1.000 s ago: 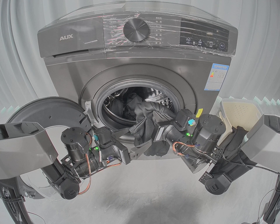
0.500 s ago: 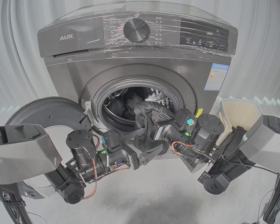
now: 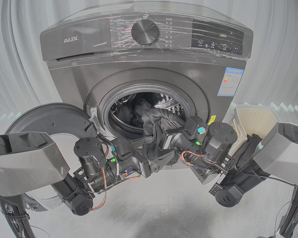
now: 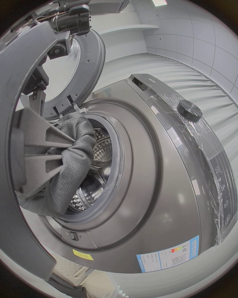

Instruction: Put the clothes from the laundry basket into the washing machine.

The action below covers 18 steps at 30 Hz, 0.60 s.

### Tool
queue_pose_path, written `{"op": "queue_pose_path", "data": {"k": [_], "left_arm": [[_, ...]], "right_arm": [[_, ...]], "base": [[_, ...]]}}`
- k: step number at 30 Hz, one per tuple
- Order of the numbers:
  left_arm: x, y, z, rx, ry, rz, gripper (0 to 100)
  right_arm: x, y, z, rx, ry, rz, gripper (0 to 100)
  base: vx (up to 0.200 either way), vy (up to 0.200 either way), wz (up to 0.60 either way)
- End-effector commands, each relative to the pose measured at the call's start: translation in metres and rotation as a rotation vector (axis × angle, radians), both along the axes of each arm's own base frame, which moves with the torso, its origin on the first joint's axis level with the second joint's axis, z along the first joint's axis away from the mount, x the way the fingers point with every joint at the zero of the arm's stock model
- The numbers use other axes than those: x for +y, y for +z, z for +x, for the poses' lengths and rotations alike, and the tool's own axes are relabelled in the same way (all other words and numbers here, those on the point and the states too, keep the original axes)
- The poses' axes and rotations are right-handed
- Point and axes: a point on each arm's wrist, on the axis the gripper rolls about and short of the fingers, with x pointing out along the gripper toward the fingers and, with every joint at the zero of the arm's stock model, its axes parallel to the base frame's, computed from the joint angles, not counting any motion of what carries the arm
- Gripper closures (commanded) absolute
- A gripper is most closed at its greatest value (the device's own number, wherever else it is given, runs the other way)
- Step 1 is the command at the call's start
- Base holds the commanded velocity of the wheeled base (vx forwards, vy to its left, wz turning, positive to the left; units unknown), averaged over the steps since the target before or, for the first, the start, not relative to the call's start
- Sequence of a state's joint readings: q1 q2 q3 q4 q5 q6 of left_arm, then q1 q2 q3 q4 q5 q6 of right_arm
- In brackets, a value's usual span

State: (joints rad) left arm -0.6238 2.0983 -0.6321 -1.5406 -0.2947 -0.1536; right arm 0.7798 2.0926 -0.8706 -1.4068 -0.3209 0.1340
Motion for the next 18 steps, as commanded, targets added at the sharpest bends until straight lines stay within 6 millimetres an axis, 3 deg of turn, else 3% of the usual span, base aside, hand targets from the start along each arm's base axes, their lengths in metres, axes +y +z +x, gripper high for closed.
{"op": "queue_pose_path", "data": {"k": [1, 18], "left_arm": [[0.001, -0.005, 0.007, 0.006, 0.016, 0.002, 0], [0.0, -0.016, 0.018, 0.014, 0.035, 0.018, 0]], "right_arm": [[0.001, -0.001, -0.001, 0.0, 0.004, -0.001, 100], [0.008, -0.001, -0.008, 0.002, 0.028, -0.001, 100]], "base": [[0.0, 0.0, 0.0], [0.0, 0.0, 0.0]]}}
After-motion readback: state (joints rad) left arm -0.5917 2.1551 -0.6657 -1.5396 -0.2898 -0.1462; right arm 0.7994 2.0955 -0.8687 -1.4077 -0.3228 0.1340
